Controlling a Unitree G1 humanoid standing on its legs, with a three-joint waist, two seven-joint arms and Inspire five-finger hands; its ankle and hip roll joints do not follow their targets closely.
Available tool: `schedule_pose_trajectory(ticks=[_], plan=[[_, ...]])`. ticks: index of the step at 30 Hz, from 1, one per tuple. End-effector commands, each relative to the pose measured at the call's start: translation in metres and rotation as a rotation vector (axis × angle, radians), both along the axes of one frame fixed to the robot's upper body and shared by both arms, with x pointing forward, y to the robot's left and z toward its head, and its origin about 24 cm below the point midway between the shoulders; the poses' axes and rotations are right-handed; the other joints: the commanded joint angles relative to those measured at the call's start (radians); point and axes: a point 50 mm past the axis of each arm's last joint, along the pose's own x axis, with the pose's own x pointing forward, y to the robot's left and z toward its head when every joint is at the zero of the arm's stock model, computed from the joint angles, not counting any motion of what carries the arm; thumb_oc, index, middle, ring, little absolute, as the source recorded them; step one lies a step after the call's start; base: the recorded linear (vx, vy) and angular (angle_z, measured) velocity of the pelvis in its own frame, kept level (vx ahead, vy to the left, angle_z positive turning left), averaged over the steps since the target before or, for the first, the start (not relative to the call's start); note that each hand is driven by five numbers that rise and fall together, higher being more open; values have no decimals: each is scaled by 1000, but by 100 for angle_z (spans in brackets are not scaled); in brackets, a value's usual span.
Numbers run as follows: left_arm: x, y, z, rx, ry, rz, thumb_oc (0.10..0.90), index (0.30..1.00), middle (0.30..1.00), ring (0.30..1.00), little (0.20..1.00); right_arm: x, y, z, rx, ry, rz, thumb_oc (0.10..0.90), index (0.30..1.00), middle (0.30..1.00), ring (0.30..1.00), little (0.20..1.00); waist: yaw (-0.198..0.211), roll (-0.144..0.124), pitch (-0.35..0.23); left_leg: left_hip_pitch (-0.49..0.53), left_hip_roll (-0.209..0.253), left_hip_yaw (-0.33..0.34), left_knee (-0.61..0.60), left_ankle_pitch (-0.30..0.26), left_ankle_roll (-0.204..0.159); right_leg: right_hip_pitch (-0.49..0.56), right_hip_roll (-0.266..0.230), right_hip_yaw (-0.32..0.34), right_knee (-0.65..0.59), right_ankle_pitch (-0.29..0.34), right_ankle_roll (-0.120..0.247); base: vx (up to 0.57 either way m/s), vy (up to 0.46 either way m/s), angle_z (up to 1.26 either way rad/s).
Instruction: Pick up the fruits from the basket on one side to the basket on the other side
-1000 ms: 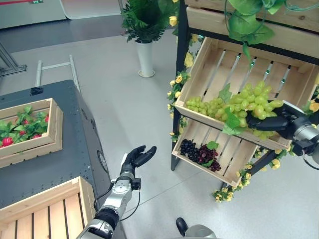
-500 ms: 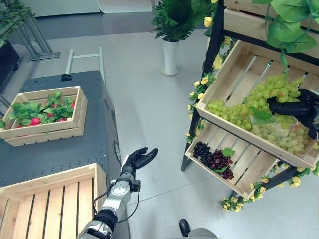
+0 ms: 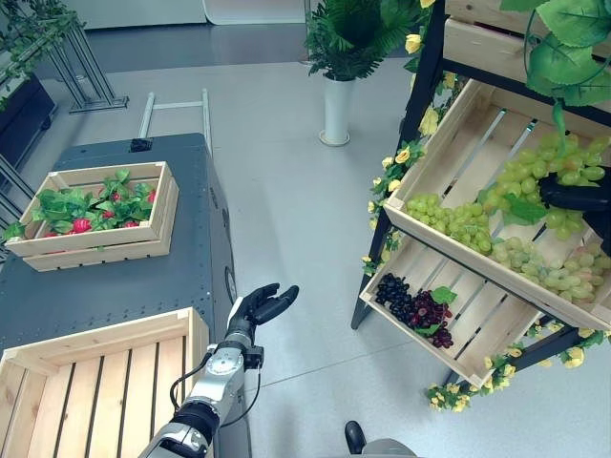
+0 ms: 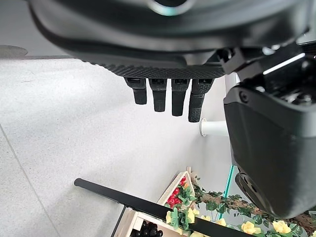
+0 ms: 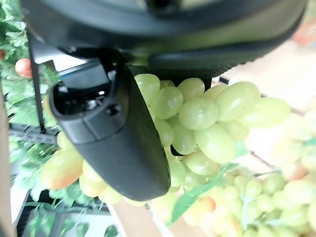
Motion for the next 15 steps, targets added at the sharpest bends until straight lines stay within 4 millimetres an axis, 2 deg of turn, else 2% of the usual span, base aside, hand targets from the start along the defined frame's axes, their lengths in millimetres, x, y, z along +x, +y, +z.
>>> schedule_pose_trajectory(ticks=[1, 5, 6, 7, 8, 11, 15], plan=[[23, -8, 27, 16, -166, -67, 800, 900, 900, 900, 900, -11, -29, 78, -132, -219, -193, 400, 300, 300, 300, 300, 25, -8, -76, 20, -7, -51, 10, -85, -5, 40, 34, -34, 2, -17, -11, 0, 0, 0], [24, -10, 28, 13, -170, -62, 800, 900, 900, 900, 900, -21, -46, 70, -120, -170, -282, 400, 300, 300, 300, 300, 25, -6, -73, 22, -6, -51, 10, -86, -4, 42, 35, -31, 2, -17, -12, 0, 0, 0], [25, -12, 29, 10, -174, -61, 800, 900, 900, 900, 900, -28, -55, 61, -104, -118, -324, 400, 300, 300, 300, 300, 26, -6, -69, 22, -5, -49, 10, -86, -3, 41, 35, -29, 2, -15, -11, 0, 0, 0], [25, -13, 29, 8, -174, -61, 800, 900, 900, 900, 900, -29, -57, 59, -102, -99, -335, 516, 474, 474, 474, 474, 25, -5, -67, 24, -5, -50, 10, -89, -3, 44, 35, -31, 2, -17, -10, 0, 0, 0], [26, -13, 30, 7, -176, -61, 800, 900, 900, 900, 900, -33, -62, 51, -98, -53, -355, 800, 900, 900, 900, 900, 26, -4, -64, 25, -5, -50, 10, -88, -2, 45, 35, -30, 2, -17, -10, -16, 20, 3], [26, -13, 29, 9, -171, -62, 800, 900, 900, 900, 900, -42, -70, 37, -92, 57, -365, 800, 900, 900, 900, 900, 30, -7, -60, 23, -3, -49, 10, -86, -2, 43, 36, -29, 2, -15, -12, -28, 7, 4], [27, -12, 29, 18, -166, -66, 800, 900, 900, 900, 900, -49, -77, 40, -190, 124, -363, 800, 900, 900, 900, 900, 29, -10, -58, 22, -1, -45, 10, -84, -2, 41, 36, -28, 2, -13, -12, -19, -1, 2]])
